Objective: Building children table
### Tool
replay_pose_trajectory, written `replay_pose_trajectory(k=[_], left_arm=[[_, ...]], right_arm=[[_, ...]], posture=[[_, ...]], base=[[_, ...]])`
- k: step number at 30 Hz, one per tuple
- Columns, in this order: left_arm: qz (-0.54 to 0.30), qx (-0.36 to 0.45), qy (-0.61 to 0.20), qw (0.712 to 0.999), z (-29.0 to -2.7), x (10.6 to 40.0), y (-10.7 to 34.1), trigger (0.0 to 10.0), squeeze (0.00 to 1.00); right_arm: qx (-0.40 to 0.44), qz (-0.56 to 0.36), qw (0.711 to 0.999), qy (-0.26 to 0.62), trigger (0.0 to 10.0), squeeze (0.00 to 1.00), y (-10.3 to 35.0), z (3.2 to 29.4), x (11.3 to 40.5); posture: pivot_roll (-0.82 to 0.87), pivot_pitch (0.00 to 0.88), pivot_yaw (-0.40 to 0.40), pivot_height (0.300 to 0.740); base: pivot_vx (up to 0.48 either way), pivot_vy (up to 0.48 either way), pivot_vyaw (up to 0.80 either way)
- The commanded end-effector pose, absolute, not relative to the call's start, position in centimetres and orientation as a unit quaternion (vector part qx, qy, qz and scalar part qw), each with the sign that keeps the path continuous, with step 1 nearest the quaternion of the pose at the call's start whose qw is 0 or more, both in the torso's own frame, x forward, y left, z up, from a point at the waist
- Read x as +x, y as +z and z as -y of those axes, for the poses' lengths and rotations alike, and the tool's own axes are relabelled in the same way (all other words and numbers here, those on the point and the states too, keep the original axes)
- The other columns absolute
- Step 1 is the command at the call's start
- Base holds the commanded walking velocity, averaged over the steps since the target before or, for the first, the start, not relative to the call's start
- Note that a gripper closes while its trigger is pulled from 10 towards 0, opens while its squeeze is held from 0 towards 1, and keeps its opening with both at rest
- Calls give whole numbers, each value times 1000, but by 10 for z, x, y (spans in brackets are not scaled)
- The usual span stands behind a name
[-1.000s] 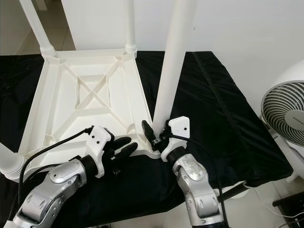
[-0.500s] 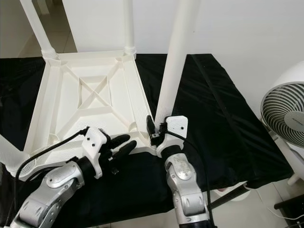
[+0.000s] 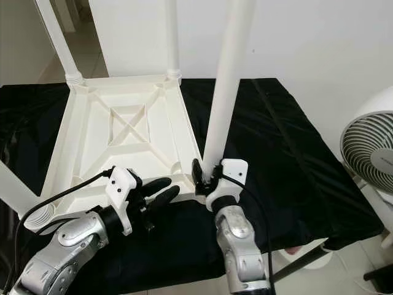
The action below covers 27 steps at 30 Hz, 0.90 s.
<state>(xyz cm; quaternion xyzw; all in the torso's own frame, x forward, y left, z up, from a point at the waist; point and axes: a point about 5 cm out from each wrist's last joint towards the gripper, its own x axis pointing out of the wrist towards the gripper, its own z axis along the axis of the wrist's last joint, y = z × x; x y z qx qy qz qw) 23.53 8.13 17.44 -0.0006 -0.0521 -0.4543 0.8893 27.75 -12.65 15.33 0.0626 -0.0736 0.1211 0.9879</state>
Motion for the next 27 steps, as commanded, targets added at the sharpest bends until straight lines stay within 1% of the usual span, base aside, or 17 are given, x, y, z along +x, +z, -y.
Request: replay_pose_trajectory(k=[1,2,3,4,5,6,7,8,10,12,18,19,20,21,23,24,27], left_arm=[[38,-5,-528,849,-76,228,169,10000,0],[37,-6,-534,845,-74,227,168,10000,0],[37,-6,-534,845,-74,227,168,10000,0],[37,-5,-539,841,-72,226,167,10000,0],[37,-5,-539,841,-72,226,167,10000,0],[34,-6,-546,837,-71,225,166,10000,0],[34,-6,-546,837,-71,225,166,10000,0],[23,-7,-558,830,-69,222,164,10000,0],[23,-7,-558,830,-69,222,164,10000,0],[13,-5,-569,822,-68,218,162,10000,0],[12,3,-568,823,-72,217,162,10000,0],[10,2,-564,826,-72,218,161,10000,0],[10,2,-564,826,-72,218,161,10000,0],[11,1,-560,828,-72,219,161,10000,0],[12,1,-558,830,-72,220,161,10000,0],[13,-3,-554,833,-72,220,161,10000,0],[12,-4,-550,835,-70,222,161,10000,0]], right_arm=[[64,75,985,143,10000,1000,154,135,276],[46,72,981,174,10000,1000,153,140,276],[46,72,981,174,10000,1000,153,140,276],[33,71,976,201,10000,149,153,144,277],[33,71,976,201,10000,149,153,144,277],[30,68,971,229,10000,0,153,148,278],[30,68,971,229,10000,0,153,148,278],[16,65,957,283,10000,0,155,153,282],[16,65,957,283,10000,0,155,153,282],[-4,61,940,335,10000,0,158,156,286],[-31,55,918,391,10000,0,161,159,292],[-34,53,915,398,8510,0,162,160,294],[-34,53,915,398,8510,0,162,160,294],[-34,52,914,401,4745,0,163,161,295],[-33,52,913,404,4745,0,163,161,295],[-34,49,911,409,0,0,163,163,295],[-36,45,912,406,0,0,162,167,297]], posture=[[-29,62,36,740],[-33,59,36,740],[-33,59,36,740],[-33,58,34,740],[-33,58,34,740],[-33,54,33,740],[-33,54,33,740],[-29,50,31,740],[-29,50,31,740],[-20,52,27,740],[-17,62,20,740],[-18,65,16,740],[-18,65,16,740],[-19,68,14,740],[-19,68,14,740],[-22,73,7,740],[-22,74,3,740]], base=[[0,0,0],[0,0,0],[0,0,0],[0,0,0],[0,0,0],[0,0,0],[0,0,0],[0,0,0],[0,0,0],[0,0,0],[0,0,0],[0,0,0],[0,0,0],[0,0,0],[0,0,0],[0,0,0],[0,0,0]])
